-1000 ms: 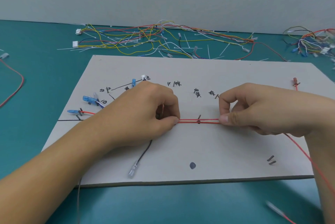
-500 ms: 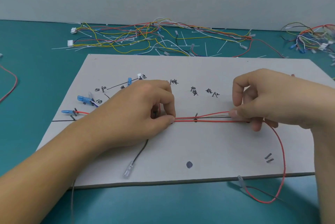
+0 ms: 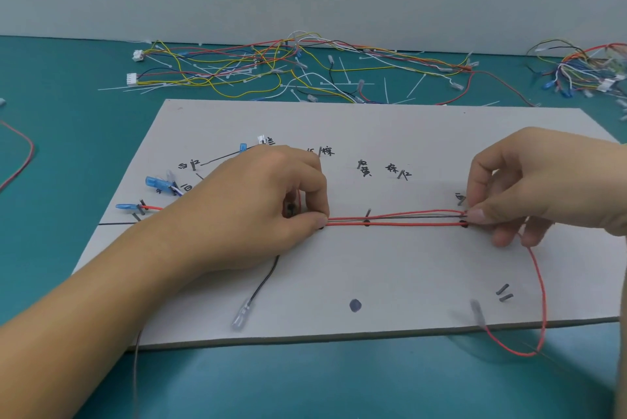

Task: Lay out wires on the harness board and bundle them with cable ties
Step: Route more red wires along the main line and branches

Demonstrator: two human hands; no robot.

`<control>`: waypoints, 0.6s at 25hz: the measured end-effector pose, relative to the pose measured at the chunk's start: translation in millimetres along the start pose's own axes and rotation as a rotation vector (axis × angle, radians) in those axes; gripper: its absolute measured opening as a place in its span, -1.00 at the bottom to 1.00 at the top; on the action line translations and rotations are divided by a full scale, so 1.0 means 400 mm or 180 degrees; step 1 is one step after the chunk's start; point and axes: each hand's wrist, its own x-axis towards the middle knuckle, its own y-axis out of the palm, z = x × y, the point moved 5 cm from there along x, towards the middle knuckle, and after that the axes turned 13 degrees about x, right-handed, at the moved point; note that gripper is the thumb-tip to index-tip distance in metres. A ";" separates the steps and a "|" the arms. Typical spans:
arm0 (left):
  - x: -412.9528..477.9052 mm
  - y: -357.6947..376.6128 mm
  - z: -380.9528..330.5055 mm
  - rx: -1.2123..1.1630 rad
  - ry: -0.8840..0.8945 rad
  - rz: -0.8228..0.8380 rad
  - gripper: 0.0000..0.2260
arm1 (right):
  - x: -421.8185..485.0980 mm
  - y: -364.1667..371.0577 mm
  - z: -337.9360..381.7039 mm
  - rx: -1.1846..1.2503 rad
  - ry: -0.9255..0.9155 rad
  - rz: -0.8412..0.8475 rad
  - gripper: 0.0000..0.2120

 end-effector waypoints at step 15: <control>0.012 -0.013 -0.003 0.0222 0.0107 0.0114 -0.92 | 0.003 0.006 0.035 -0.0836 -0.0542 -0.0036 -0.84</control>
